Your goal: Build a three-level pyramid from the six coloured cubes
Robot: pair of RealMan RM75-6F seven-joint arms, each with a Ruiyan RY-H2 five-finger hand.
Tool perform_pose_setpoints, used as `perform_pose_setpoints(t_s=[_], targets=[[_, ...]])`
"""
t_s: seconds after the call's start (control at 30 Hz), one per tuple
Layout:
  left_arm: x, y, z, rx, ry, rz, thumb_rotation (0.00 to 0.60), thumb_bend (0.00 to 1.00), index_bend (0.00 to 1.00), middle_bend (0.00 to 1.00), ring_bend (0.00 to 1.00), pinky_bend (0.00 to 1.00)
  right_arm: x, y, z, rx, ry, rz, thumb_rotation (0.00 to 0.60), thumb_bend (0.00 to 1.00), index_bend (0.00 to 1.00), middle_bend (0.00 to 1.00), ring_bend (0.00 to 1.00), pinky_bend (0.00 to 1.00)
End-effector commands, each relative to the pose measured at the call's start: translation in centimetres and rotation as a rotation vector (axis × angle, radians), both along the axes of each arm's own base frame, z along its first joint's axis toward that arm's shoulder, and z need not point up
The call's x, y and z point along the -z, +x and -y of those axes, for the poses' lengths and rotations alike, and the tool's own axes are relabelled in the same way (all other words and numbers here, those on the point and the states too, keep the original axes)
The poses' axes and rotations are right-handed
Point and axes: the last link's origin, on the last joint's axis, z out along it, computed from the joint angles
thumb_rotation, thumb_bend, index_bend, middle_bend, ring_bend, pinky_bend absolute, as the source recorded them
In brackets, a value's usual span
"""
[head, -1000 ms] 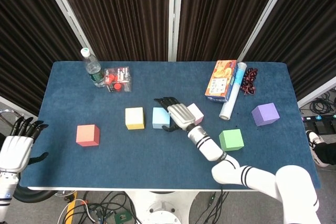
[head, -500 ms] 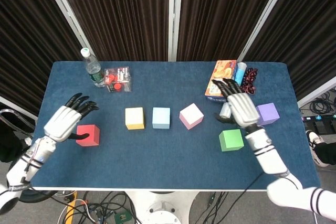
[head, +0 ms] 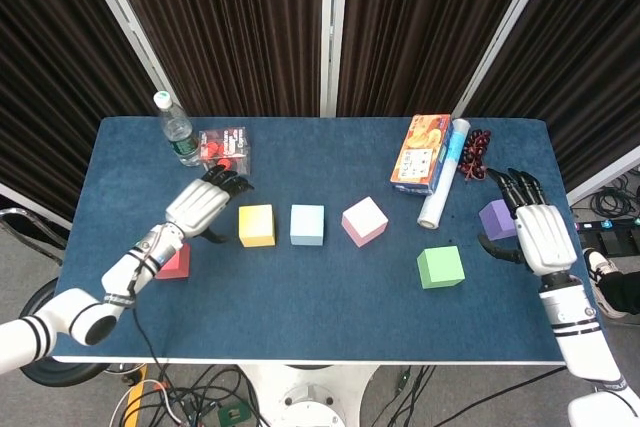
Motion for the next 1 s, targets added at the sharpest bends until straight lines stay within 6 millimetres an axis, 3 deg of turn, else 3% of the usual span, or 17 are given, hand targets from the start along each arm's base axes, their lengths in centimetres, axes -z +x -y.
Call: perform_pose_setpoints(t_s=[0.03,0.5,0.73,0.87,1.0], targets=[[1.4,0.7,0.0,-0.003,-0.027,-0.026,0.6,0.0,0.16,0.12,0.08,0.03,0.2,-0.1,0.0,-0.008,0.007,-0.001,0.6,0.2,0.0,0.12,0.0,0.0],[5.5,0.9,0.0,-0.096,-0.029,-0.017,0.6,0.0,0.16,0.16,0.08,0.04,0.7,-1.2,0.0,0.003,0.023,0.01,0.6,0.2,0.0,0.12,0.0,0.0],[6.5,1.6,-0.2,-0.103,-0.006,0.017,0.6,0.01,0.17,0.3,0.2,0.09,0.7,-1.7,-0.1,0.008,0.016,0.015,0.6,0.2,0.0,0.12,0.0,0.0],[7.0,1.8,-0.5,-0.095,0.007,0.017,0.6,0.11,0.19,0.43,0.27,0.09,0.7,-1.9,-0.2,0.011,0.016,0.016,0.6,0.2,0.0,0.12,0.0,0.0],[7.1,1.8,-0.8,-0.083,0.019,0.026,0.6,0.17,0.21,0.49,0.31,0.09,0.6,-2.1,-0.3,0.016,0.014,0.017,0.6,0.2,0.0,0.12,0.0,0.0]])
